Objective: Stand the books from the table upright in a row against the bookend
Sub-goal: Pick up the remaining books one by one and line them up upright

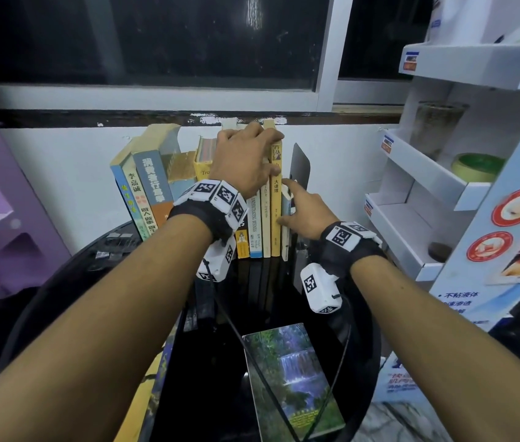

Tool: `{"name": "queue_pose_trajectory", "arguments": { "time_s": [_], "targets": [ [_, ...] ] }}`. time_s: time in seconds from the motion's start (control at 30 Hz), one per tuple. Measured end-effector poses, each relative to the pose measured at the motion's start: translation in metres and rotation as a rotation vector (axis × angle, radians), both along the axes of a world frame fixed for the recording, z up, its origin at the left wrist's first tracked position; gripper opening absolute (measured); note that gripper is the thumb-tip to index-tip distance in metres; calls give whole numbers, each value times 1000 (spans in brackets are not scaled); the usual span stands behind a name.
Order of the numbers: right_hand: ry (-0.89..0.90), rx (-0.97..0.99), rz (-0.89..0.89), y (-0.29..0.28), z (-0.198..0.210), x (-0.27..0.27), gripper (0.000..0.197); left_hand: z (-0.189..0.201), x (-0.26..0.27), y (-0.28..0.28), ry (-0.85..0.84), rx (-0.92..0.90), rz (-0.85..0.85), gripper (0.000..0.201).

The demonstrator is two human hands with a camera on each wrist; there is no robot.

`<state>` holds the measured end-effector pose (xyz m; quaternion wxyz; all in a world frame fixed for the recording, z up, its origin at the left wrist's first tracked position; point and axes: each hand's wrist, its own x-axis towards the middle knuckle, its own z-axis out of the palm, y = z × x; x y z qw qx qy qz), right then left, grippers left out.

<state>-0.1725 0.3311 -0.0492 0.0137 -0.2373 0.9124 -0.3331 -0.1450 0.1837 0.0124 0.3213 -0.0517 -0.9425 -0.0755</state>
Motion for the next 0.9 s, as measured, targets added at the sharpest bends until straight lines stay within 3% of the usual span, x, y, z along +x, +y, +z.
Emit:
{"name": "queue_pose_trajectory", "arguments": {
  "time_s": [0.17,0.7,0.9],
  "targets": [
    [7,47,48,0,2,-1,86,0,1,0,-11,3,1,50],
    [-8,9,64,-1,-6,-14,89,0,0,-1,9,-9,-14,51],
    [-16,19,53,3,0,-11,97,-1,2,-2,-13,-45,-20,59]
  ]
}}
